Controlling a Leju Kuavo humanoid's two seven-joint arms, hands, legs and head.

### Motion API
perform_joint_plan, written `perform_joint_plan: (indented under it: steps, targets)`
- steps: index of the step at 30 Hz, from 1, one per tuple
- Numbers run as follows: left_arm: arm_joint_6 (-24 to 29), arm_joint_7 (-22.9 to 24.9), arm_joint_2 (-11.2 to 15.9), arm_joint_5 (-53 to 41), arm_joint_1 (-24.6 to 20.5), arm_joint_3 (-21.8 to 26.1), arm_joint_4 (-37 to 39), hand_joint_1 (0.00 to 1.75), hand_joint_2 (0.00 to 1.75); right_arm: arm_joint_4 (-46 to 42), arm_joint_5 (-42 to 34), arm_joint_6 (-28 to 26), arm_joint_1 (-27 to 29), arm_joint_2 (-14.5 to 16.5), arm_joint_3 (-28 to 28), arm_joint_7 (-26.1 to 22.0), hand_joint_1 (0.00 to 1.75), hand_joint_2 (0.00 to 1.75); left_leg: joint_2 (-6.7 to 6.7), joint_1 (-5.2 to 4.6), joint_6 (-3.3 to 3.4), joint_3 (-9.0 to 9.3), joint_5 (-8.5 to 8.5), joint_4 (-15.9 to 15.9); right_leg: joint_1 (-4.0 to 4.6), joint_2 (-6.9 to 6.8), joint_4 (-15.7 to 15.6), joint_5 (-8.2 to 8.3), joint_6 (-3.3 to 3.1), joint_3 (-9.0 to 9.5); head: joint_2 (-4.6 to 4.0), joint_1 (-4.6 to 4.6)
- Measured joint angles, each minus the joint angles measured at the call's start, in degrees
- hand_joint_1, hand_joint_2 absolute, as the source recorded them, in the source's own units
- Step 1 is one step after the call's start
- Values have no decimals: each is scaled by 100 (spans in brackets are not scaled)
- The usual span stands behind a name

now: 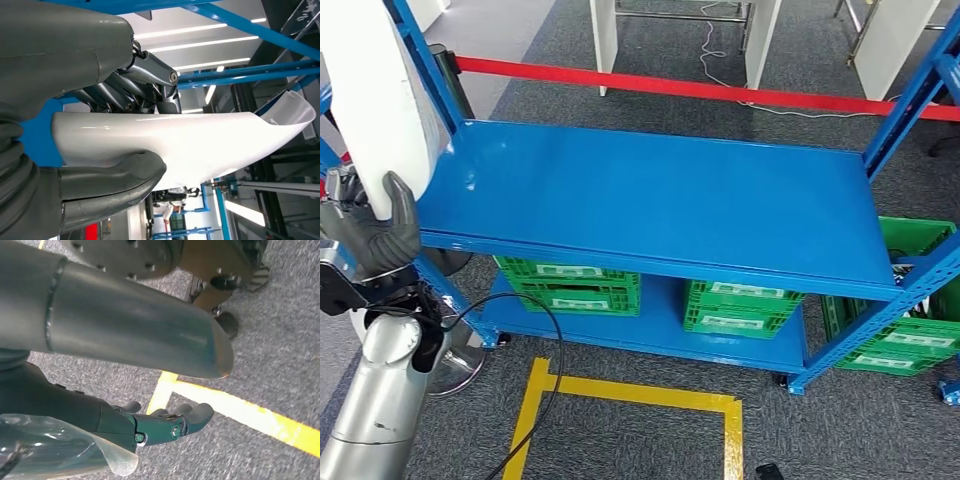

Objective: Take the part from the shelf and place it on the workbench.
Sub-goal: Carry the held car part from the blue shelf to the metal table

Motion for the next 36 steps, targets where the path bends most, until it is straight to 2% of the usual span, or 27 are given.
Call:
perform_joint_plan:
  steps: [1, 3, 4, 5, 6, 8, 9, 10, 11, 13, 15, 17, 19, 20, 21, 22, 24, 25, 26, 29, 30, 31, 32, 34, 35, 36]
  targets:
    - [1, 0, 7, 1, 1, 1, -1, 175, 175, -1, -3, -5, -2, 4, -10, -2, 0, 0, -5, 13, -36, -87, -209, 253, -9, -9, -8, 38, -47, -32, 0, -14]
    - [1, 1, 15, 1, 16, 2, -1, 175, 175, -1, -15, -15, -4, 3, -23, -7, 0, 0, -6, 47, -101, -296, -656, 976, 2, -14, -1, 98, -90, -110, 0, -36]
    - [1, 1, 20, 1, 28, 2, -1, 175, 175, -1, -21, -16, -4, 3, -27, -9, 0, 0, -6, 60, -122, -361, -784, 1273, 7, -15, 5, 127, -94, -153, 0, -36]
    - [2, 1, 25, 1, 35, 2, -1, 175, 175, -1, -27, -16, -4, 3, -32, -9, 0, 0, -5, 69, -133, -352, -803, 1402, 10, -14, 16, 152, -94, -195, 0, -38]
    - [4, 1, 28, 1, 38, 2, -1, 175, 175, -1, -32, -16, -2, 3, -39, -8, 0, 0, -5, 74, -136, -240, -712, 1303, 11, -14, 35, 174, -90, -238, 0, -38]
    - [12, 1, 31, 1, 32, 2, -2, 175, 175, -1, -37, -15, -1, 4, -52, -7, 0, 0, -6, 78, -111, 208, -415, 603, 11, -13, 83, 199, -75, -308, 0, -38]
    - [15, 1, 31, -1, 25, 2, -4, 175, 175, -1, -39, -15, -6, 5, -57, -7, 0, 0, -7, 68, -87, 434, -322, 218, 17, -12, 108, 212, -57, -345, 0, -36]
    - [19, 1, 31, -2, 18, 2, -10, 175, 175, -1, -39, -15, -11, 5, -60, -7, 0, 0, -8, 57, -61, 578, -287, -50, 21, -11, 124, 231, -30, -377, 0, -34]
    - [21, 0, 31, -3, 12, 2, -16, 175, 175, -1, -39, -16, -15, 5, -62, -7, 0, 0, -10, 44, -39, 638, -299, -189, 24, -10, 134, 255, 2, -405, 0, -33]
    - [26, -1, 31, -3, 7, 2, -25, 175, 175, -1, -35, -16, -11, 5, -66, -6, 0, 0, -9, 34, 15, 618, -279, -244, 27, -4, 131, 308, 76, -441, 0, -33]
    - [27, -1, 28, -3, -5, 2, -27, 175, 175, -1, -32, -16, -2, 5, -69, -5, 0, 0, 4, 61, 97, 580, -208, -291, 26, 4, 223, 210, 138, -529, 0, -22]
    - [27, -1, 19, -3, -17, 3, -31, 175, 175, -1, -36, -16, -3, 5, -70, -5, 0, 0, 16, 82, 165, 518, -129, -324, 18, 9, 715, -158, 188, -759, 0, 0]
    - [27, -1, 13, -2, -15, 3, -32, 175, 175, -1, -38, -15, -5, 7, -69, -5, 0, 0, 17, 80, 185, 429, -66, -320, 11, 8, 1462, -540, 225, -1030, 0, 12]
    - [27, -1, 11, -1, -10, 2, -32, 175, 175, -1, -39, -15, -4, 7, -69, -5, 0, 0, 18, 79, 182, 390, -37, -318, 10, 7, 1668, -603, 235, -1082, 0, 10]
    - [27, -2, 10, -1, -6, 2, -32, 175, 175, -1, -40, -15, -4, 8, -69, -5, 0, 0, 17, 79, 176, 354, -10, -313, 10, 6, 1677, -566, 242, -1033, 0, 12]
    - [27, -2, 10, -1, -2, 2, -32, 175, 175, -1, -42, -16, -4, 8, -70, -5, 0, 0, 17, 82, 165, 329, 10, -307, 9, 5, 1443, -430, 241, -864, 0, 11]
    - [27, -2, 9, -1, -2, 3, -32, 175, 175, -1, -44, -17, -12, 7, -71, -5, 0, 0, 16, 75, 132, 291, 36, -278, 10, 5, 630, -119, 228, -362, 0, 13]
    - [27, -2, 10, -1, -6, 4, -33, 175, 175, -1, -44, -17, -19, 7, -71, -6, 0, 0, 15, 65, 108, 263, 49, -251, 11, 8, 299, -41, 212, -171, 0, 9]
    - [27, -2, 11, -1, -10, 3, -36, 175, 175, -1, -44, -16, -25, 7, -70, -7, 0, 0, 15, 53, 80, 232, 67, -228, 15, 13, 109, -16, 192, -71, 0, 7]
    - [28, -2, 16, -3, -9, 2, -43, 175, 175, -1, -43, -14, -9, 10, -70, -8, 0, 0, 13, 49, -10, 159, 119, -193, 17, 15, 72, 8, 94, -95, 0, 6]
    - [29, -1, 20, -3, -8, 2, -44, 175, 175, -1, -39, -14, -5, 13, -71, -8, 0, 0, 10, 53, -40, 135, 68, -147, 10, 10, 71, 38, 48, -114, 0, 2]
    - [29, -1, 24, -3, -9, 3, -45, 175, 175, -1, -35, -15, -6, 16, -72, -9, 0, 0, 6, 59, -69, 79, -60, -6, 0, 3, 63, 71, -4, -136, 0, -5]
    - [30, -1, 29, -3, -9, 3, -46, 175, 175, -1, -31, -16, -11, 19, -73, -10, 0, 0, 2, 66, -94, -14, -258, 247, -7, -3, 55, 103, -46, -164, 0, -14]
    - [31, 0, 32, -2, -1, 3, -47, 175, 175, -1, -27, -18, -15, 19, -75, -11, 0, 0, 2, 75, -125, -255, -699, 983, 8, -7, 62, 156, -88, -237, 0, -24]
    - [31, 1, 33, -2, 6, 3, -47, 175, 175, -1, -30, -19, -15, 19, -76, -11, 0, 0, 2, 76, -126, -329, -822, 1267, 18, -8, 69, 181, -95, -277, 0, -25]
    - [31, 1, 33, -1, 12, 4, -47, 175, 175, -1, -33, -19, -14, 19, -78, -11, 0, 0, 2, 74, -117, -322, -844, 1377, 28, -9, 77, 205, -96, -316, 0, -24]
